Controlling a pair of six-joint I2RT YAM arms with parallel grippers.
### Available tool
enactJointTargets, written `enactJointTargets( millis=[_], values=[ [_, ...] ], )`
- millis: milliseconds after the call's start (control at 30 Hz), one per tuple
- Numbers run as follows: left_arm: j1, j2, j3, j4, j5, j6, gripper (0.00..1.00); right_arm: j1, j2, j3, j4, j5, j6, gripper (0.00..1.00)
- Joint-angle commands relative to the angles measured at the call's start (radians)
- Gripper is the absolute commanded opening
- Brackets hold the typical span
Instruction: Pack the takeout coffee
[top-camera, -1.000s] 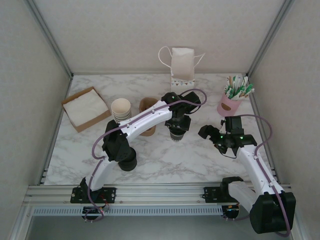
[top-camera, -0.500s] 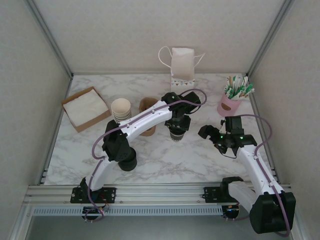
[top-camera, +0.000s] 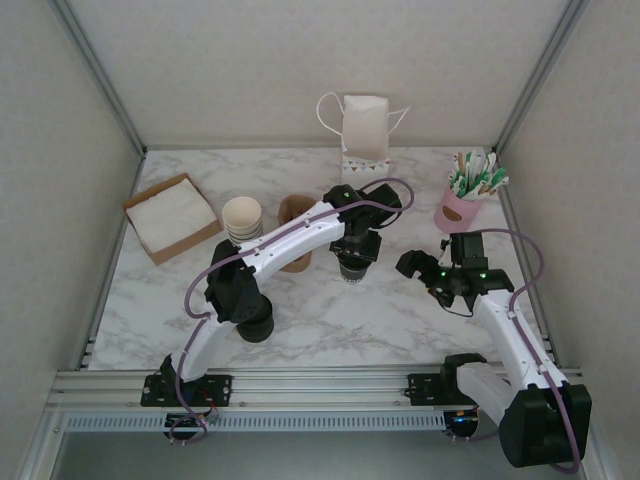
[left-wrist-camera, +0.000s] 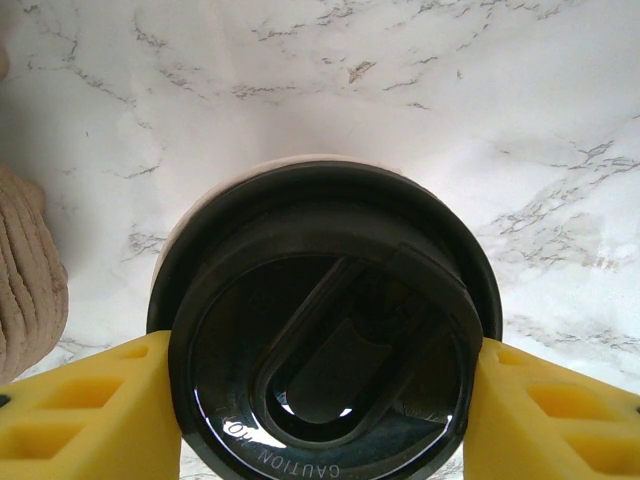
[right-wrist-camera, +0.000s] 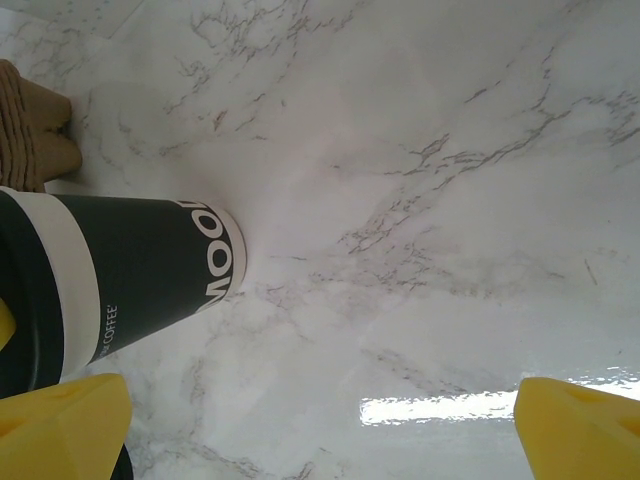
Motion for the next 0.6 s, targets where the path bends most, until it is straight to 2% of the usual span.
enactJointTargets(
  millis=[0, 567],
  values=[
    [-0.01, 0.007, 0.012, -0.005, -0.031, 0.012, 0.51, -0.008, -0.008, -0.01, 0.0, -0.018, -0.013, 0.99],
    [-0.008, -0.004, 0.034, 0.001, -0.059, 0.012, 0.51, -0.009, -0.008, -0.008, 0.0, -0.026, -0.015, 0.99]
  ],
)
